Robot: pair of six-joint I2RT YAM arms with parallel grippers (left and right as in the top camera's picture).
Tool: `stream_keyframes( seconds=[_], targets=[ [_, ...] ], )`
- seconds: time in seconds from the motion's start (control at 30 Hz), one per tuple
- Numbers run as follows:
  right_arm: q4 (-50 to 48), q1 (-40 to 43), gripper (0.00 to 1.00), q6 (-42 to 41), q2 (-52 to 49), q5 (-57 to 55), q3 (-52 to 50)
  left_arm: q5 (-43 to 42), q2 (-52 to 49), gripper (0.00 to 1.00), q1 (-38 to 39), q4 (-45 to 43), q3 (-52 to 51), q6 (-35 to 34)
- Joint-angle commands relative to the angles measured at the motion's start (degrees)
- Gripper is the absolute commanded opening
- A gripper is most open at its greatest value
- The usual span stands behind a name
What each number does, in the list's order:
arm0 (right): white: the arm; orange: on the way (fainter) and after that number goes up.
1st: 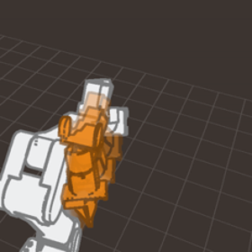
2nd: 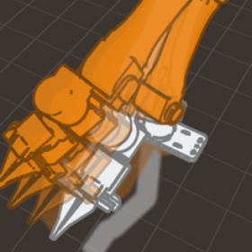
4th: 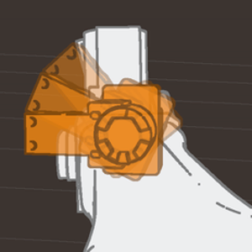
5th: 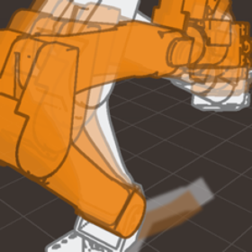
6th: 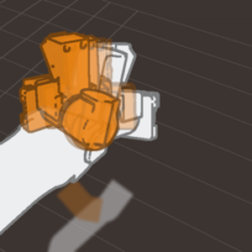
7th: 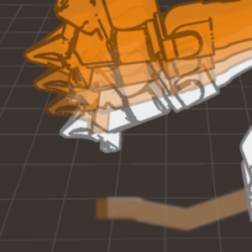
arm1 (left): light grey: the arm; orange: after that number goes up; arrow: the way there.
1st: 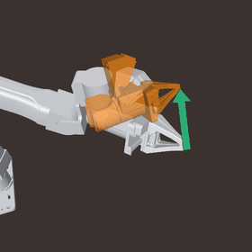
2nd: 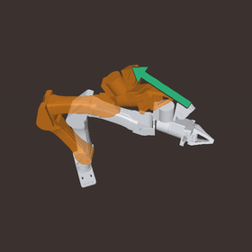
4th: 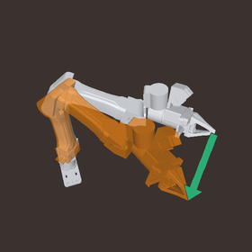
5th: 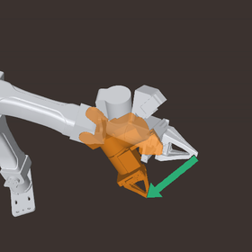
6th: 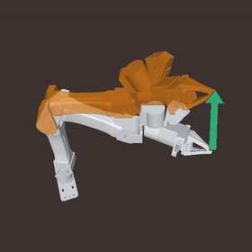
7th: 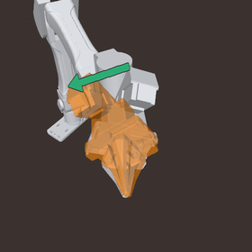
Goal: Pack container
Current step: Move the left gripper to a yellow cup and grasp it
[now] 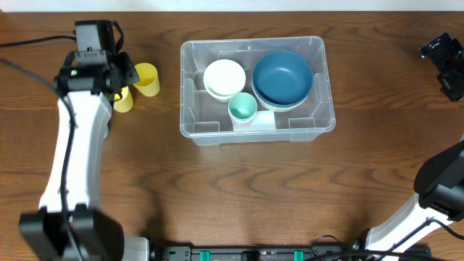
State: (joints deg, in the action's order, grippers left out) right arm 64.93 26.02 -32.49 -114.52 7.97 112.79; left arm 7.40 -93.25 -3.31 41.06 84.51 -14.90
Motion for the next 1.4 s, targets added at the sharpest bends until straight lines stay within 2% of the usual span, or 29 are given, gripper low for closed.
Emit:
stream_keyframes(
  seconds=[0.0, 0.2, 0.37, 0.6, 0.63, 0.73, 1.0, 1.23, 1.37],
  targets=[
    [0.07, -0.15, 0.99, -0.48, 0.07, -0.02, 0.17, 0.83, -4.90, 0.45, -0.22, -1.62, 0.11, 2.32],
    [0.07, -0.15, 0.99, -0.48, 0.07, -0.02, 0.17, 0.85, -13.14, 0.45, -0.26, -2.12, 0.11, 7.23],
    [0.09, -0.15, 0.99, -0.48, 0.07, -0.02, 0.17, 1.29, -17.07, 0.45, -0.28, -1.97, 0.11, 7.43],
    [0.07, -0.15, 0.99, -0.48, 0.07, -0.02, 0.17, 1.33, -17.73, 0.43, -0.31, -1.97, 0.11, 7.43],
    [0.07, -0.15, 0.99, -0.48, 0.07, -0.02, 0.17, 1.33, -17.73, 0.38, -0.37, -1.92, 0.11, 7.43],
    [0.07, -0.15, 0.99, -0.48, 0.07, -0.02, 0.17, 1.33, -17.73, 0.34, -0.85, -1.70, 0.11, 7.45],
    [0.07, -0.15, 0.99, -0.48, 0.07, -0.02, 0.17, 1.27, -17.73, 0.34, -4.50, -0.11, -0.33, 7.61],
    [0.07, -0.15, 0.99, -0.48, 0.07, -0.02, 0.17, 0.74, -17.77, 0.28, -5.73, -0.44, -1.51, 7.34],
    [0.07, -0.15, 0.99, -0.48, 0.07, -0.02, 0.17, 0.52, -17.77, 0.19, -5.73, -0.44, -1.51, 7.15]
  ],
)
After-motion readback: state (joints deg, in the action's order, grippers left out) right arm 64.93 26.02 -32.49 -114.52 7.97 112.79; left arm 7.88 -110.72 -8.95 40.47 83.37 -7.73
